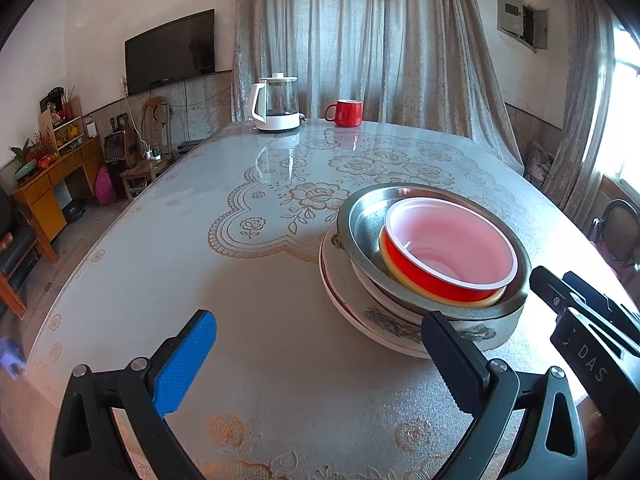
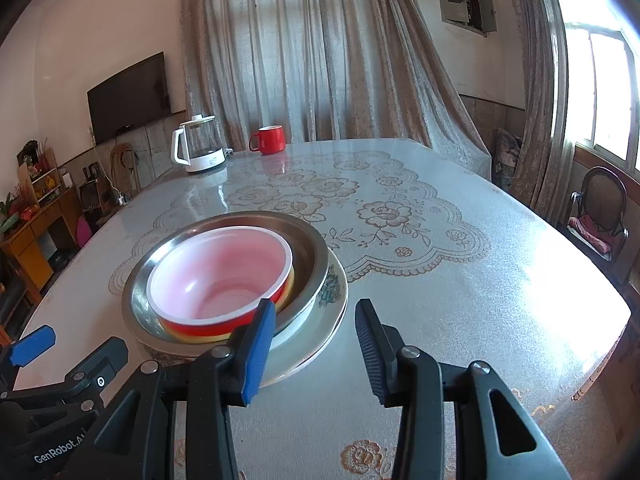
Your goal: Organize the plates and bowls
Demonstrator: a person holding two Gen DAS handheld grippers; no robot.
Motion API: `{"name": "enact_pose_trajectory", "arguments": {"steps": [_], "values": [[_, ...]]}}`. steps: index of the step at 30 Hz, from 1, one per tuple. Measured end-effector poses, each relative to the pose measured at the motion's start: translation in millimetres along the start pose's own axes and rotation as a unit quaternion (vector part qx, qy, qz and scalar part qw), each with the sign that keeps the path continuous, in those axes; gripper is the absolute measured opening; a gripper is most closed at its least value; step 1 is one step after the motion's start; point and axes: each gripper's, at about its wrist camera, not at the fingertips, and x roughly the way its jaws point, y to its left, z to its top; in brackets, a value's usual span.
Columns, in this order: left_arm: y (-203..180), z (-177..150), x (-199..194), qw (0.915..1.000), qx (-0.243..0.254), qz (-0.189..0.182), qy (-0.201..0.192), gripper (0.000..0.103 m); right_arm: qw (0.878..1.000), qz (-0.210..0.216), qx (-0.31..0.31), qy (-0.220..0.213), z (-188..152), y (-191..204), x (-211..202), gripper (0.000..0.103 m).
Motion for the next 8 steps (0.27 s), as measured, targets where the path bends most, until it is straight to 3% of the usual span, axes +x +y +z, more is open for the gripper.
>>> {"name": "enact_pose_trajectory", "arguments": {"steps": [8], "values": [[3.5,-0.1,-1.1,1.0000,-0.002,0.000,-0.006,0.102,1.000,0.001,-0.002,-0.002,-0.1,-0.1,-0.8,0.042]]}}
